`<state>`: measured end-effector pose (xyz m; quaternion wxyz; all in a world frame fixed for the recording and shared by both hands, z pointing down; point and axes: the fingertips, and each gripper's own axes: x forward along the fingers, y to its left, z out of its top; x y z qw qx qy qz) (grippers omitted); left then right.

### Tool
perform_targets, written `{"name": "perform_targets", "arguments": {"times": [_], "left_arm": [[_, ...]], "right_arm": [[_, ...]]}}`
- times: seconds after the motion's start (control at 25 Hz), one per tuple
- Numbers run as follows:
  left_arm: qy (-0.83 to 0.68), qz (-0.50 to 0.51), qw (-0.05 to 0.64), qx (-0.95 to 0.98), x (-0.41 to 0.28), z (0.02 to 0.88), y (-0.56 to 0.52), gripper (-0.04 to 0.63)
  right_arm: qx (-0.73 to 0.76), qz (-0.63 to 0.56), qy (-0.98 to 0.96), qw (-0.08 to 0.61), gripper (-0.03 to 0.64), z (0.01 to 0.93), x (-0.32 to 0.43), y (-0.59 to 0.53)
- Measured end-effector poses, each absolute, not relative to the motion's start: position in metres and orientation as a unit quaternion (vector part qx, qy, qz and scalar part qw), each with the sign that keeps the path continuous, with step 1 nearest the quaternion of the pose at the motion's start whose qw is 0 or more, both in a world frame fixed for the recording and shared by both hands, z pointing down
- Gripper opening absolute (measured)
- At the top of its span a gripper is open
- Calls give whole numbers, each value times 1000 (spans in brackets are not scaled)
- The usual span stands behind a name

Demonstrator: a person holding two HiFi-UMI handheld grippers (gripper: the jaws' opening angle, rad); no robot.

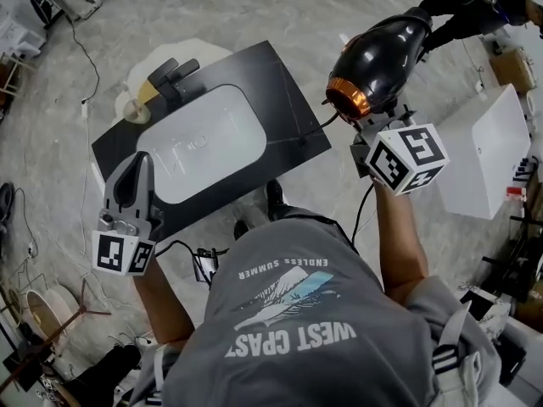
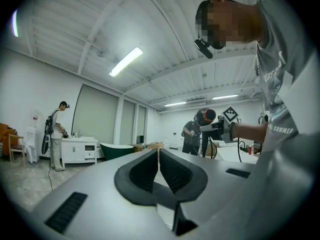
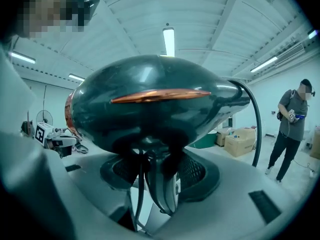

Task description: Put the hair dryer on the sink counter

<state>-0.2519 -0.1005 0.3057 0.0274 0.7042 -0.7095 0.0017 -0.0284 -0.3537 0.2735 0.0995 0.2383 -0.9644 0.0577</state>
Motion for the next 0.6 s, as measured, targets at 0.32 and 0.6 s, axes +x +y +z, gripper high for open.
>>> {"name": "perform_targets", "arguments": {"times": [0.32,0.6], "left_arm": [[-731,8,41,681,-254,315,-110,26],[-750,19,53,659,-259,322,-114,26]], "right_arm": [[206,88,-968,113,224,307,-60,-385],[186,114,-966,136,224,348,-88,-410]]}}
